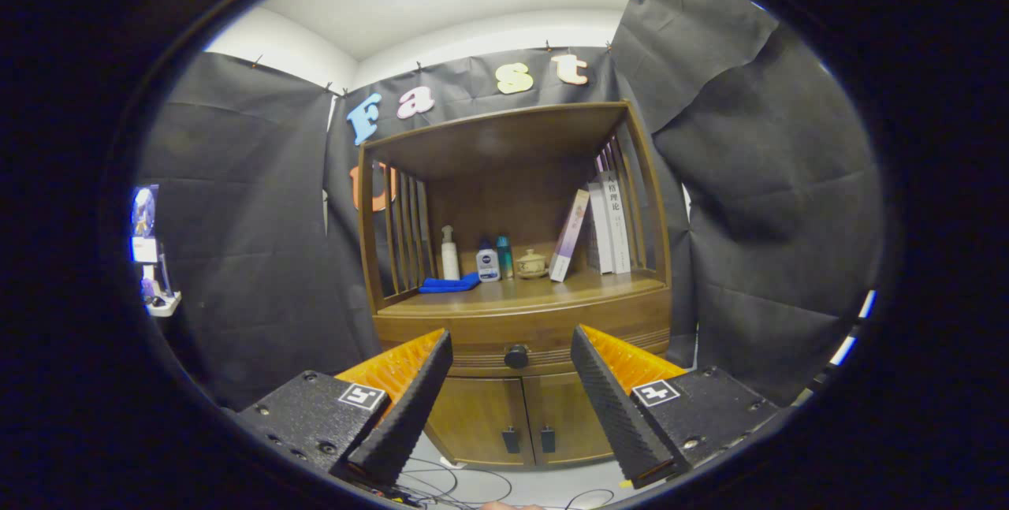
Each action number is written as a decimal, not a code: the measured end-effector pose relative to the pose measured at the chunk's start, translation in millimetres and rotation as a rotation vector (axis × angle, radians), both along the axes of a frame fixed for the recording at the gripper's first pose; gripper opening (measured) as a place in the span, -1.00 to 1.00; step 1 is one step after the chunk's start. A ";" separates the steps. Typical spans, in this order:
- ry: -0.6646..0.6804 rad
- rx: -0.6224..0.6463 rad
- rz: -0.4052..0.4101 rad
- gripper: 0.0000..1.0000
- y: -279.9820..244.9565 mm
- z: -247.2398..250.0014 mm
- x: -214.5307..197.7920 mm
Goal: Pull open the drawer, take out the items inside it, and place them on the countertop above the cabinet.
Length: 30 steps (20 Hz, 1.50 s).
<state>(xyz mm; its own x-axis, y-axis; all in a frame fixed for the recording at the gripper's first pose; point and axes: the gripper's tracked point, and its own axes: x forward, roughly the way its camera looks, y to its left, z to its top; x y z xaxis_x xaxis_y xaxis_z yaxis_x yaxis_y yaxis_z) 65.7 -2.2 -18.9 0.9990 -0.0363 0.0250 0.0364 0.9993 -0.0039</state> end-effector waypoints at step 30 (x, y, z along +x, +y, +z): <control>0.251 -0.083 -0.159 0.02 -31.3 -135.6 242.1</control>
